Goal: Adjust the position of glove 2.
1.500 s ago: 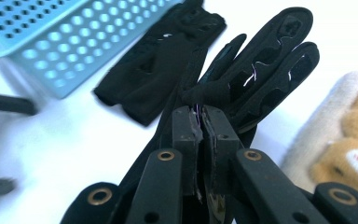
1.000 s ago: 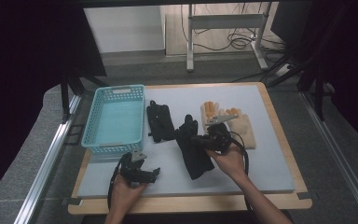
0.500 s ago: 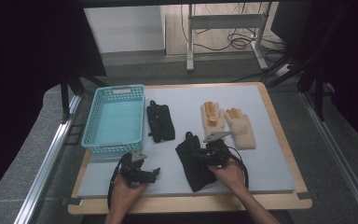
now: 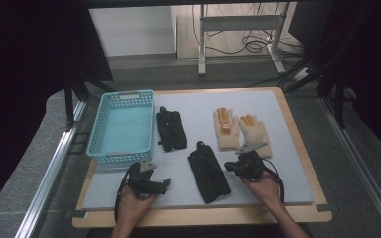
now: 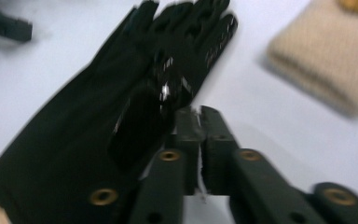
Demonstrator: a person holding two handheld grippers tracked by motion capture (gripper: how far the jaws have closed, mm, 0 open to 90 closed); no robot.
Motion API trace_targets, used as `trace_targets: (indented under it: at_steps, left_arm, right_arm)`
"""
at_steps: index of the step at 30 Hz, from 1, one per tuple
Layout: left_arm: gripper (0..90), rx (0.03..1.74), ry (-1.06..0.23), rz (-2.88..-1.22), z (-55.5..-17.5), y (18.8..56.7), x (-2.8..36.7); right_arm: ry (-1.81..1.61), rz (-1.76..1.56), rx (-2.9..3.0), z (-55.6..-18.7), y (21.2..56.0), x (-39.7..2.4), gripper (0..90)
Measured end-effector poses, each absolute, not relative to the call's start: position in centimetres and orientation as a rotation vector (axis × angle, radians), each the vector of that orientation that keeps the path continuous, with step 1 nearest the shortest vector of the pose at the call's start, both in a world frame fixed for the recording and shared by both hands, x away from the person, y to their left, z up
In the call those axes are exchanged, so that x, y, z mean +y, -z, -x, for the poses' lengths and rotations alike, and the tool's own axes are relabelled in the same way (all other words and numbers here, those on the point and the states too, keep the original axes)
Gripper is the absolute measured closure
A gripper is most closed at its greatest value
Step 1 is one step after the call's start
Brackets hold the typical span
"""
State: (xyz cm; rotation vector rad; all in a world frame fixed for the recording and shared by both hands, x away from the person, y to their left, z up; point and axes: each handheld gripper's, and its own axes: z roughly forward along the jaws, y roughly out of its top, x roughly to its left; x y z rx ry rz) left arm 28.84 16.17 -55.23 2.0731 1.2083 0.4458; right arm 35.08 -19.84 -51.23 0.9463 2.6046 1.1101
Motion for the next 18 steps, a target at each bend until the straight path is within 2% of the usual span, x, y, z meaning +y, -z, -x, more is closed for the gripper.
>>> trace_targets:
  at_steps: [10,18]
  left_arm:
    - [3.4,1.209,-0.447,-2.07,-28.8,55.2,16.2]
    - [3.6,1.211,-0.449,-2.067,-28.8,55.3,16.2]
  right_arm:
    - [-1.14,-0.889,2.638,-32.8,52.2,-20.8,88.5]
    - [-1.159,-0.831,2.688,-31.4,52.3,-19.4,88.5]
